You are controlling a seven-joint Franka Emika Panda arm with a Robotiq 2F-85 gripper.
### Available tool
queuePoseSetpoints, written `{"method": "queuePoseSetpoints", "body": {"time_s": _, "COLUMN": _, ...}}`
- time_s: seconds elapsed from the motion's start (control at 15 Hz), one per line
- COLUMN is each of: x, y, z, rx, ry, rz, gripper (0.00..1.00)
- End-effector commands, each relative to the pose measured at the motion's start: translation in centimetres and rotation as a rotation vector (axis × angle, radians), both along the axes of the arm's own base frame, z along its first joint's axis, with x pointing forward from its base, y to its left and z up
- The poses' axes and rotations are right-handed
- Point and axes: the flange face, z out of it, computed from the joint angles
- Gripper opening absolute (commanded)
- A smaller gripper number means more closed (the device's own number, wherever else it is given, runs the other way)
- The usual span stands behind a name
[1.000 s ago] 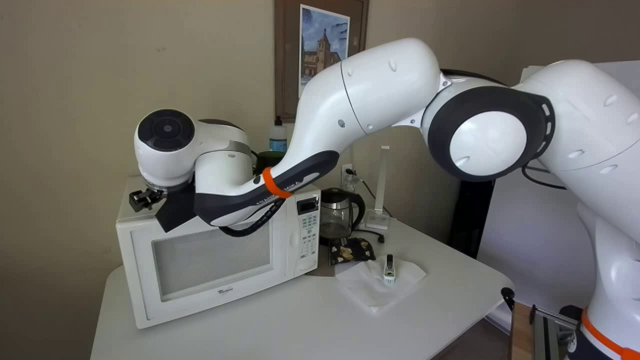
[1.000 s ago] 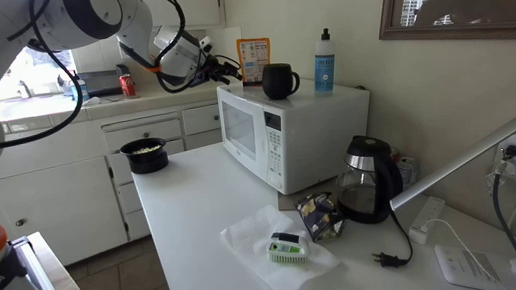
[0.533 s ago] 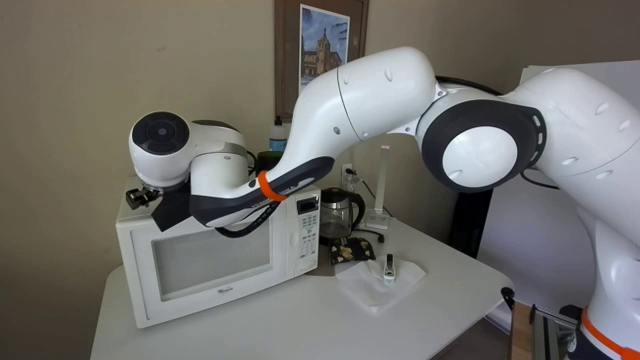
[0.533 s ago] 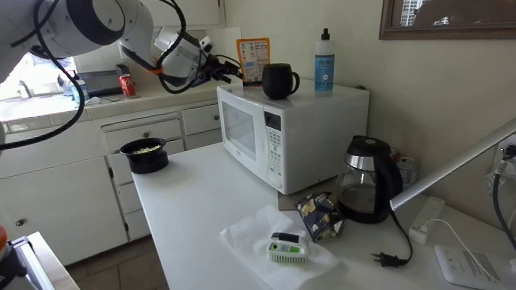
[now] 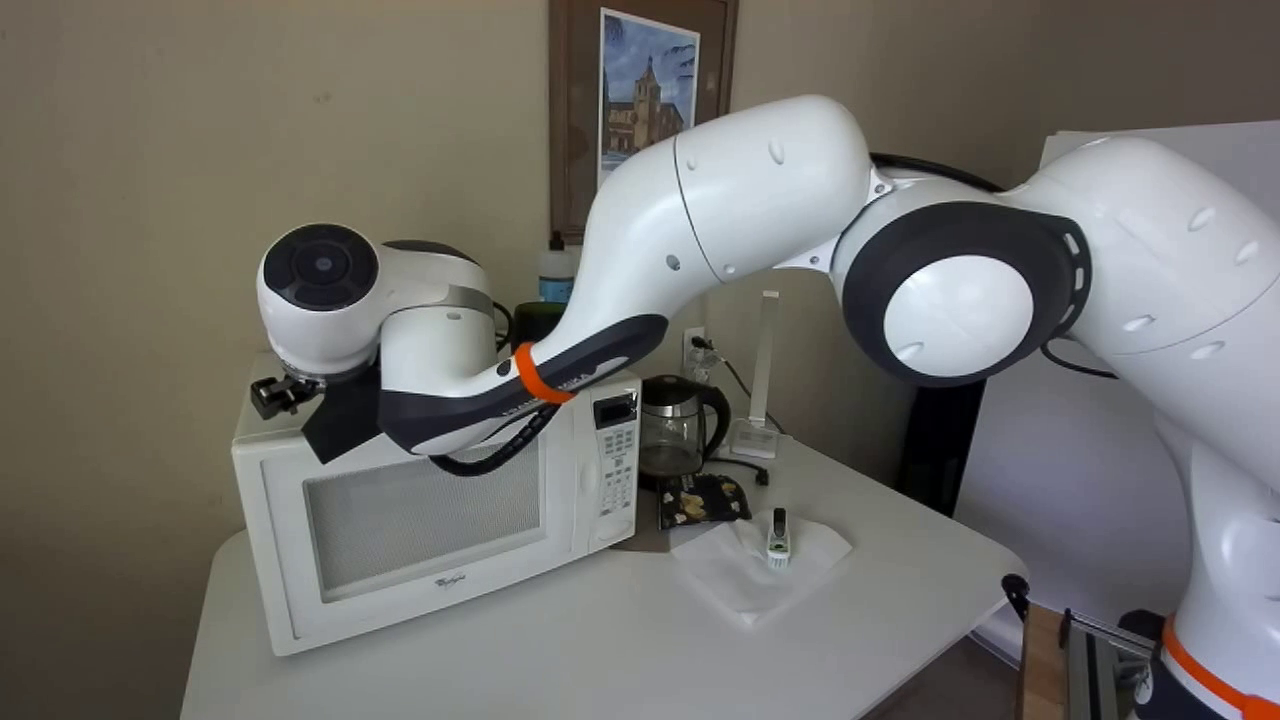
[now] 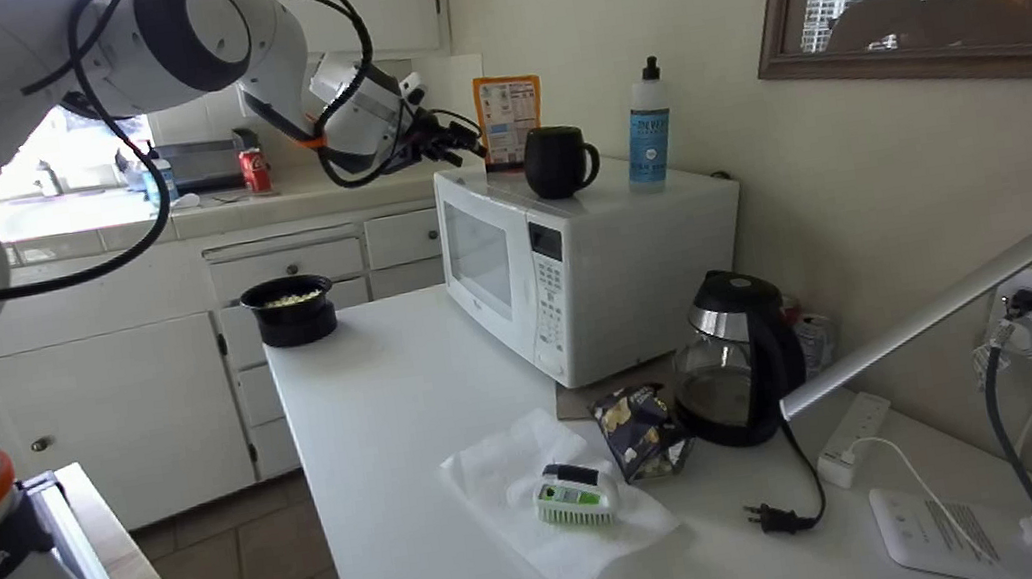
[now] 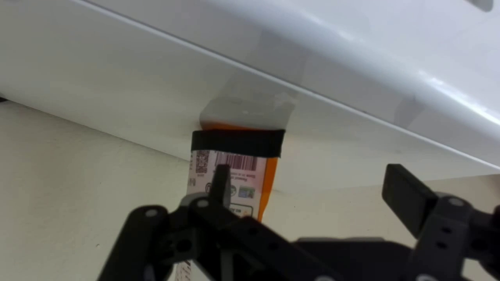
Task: Pick the white and orange packet from the microwave top and put it on the white paper towel
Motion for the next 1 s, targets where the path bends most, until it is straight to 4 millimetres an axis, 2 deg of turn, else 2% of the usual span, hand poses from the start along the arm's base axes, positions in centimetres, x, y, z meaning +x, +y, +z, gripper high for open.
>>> {"method": "queuePoseSetpoints", "body": {"time_s": 0.0, "x": 0.0, "y": 0.0, "z": 0.0, "rx": 0.000, "ry": 0.000, "rz": 0.000, "gripper": 1.00}}
{"method": "queuePoseSetpoints", "body": {"time_s": 0.4, "x": 1.0, "y": -1.0, "z": 0.6, "rx": 0.030, "ry": -0.073, "rz": -0.038, "gripper": 1.00}}
{"method": "queuePoseSetpoints", "body": {"time_s": 0.67, "x": 1.4, "y": -1.6, "z": 0.3, "rx": 0.081, "ry": -0.100, "rz": -0.044, "gripper": 1.00}}
{"method": "queuePoseSetpoints", "body": {"time_s": 0.73, "x": 1.6, "y": -1.6, "z": 0.3, "rx": 0.095, "ry": -0.118, "rz": -0.046, "gripper": 0.75}}
{"method": "queuePoseSetpoints", "body": {"time_s": 0.8, "x": 1.7, "y": -1.7, "z": 0.2, "rx": 0.112, "ry": -0.128, "rz": -0.041, "gripper": 0.74}}
{"method": "queuePoseSetpoints", "body": {"time_s": 0.93, "x": 2.1, "y": -1.9, "z": 0.0, "rx": 0.141, "ry": -0.165, "rz": -0.035, "gripper": 0.58}}
